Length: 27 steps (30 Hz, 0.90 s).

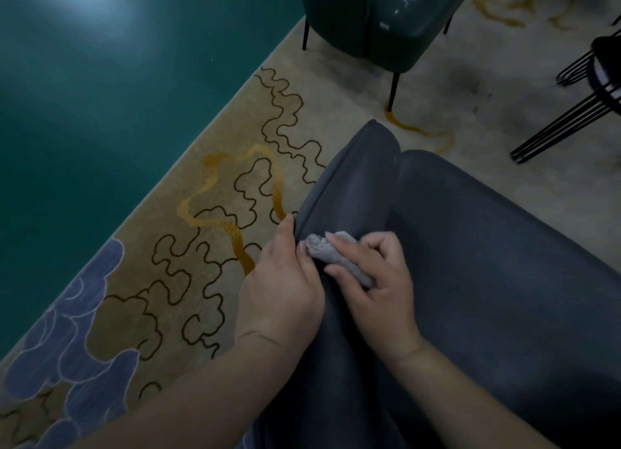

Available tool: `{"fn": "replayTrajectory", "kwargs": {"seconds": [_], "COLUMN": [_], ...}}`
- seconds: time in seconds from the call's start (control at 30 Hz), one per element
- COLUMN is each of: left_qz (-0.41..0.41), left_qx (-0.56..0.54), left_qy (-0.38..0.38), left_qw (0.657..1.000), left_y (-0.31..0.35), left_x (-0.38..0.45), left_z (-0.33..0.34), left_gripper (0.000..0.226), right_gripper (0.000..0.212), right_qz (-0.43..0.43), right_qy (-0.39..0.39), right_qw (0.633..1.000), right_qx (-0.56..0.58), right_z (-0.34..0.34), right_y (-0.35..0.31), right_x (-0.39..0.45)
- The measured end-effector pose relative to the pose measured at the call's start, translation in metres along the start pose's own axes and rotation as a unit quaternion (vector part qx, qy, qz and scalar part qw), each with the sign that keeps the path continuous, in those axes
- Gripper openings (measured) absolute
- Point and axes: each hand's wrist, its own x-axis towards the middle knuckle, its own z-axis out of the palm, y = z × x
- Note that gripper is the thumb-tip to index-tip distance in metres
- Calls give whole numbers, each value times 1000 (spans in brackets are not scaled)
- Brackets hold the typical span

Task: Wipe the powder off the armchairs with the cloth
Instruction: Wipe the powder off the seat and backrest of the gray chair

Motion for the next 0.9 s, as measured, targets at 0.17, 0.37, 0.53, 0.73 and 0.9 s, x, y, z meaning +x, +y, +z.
{"fn": "replayTrajectory", "kwargs": {"seconds": [0.17,0.37,0.53,0.73,0.9], "left_qz": [12,-2,6,28,31], "left_qx": [-1,-12,-1,14,50], "left_qy": [14,12,12,2,-10], "left_qw": [1000,1000,1000,1000,998], "left_y": [1,0,-3,-3,-2], "left_x": [-1,-1,-1,-2,-2], "left_z": [1,2,4,4,5], "left_gripper": [48,48,48,54,60], "right_gripper": [30,37,36,33,33], "right_qz": [138,43,102,163,104], "right_qy": [113,28,78,108,95], "right_qw": [984,998,991,980,990], "right_qx": [-23,20,-22,26,-23], "right_z": [0,4,0,6,2], "right_y": [23,-15,10,0,15], "right_x": [57,-19,27,22,33]}}
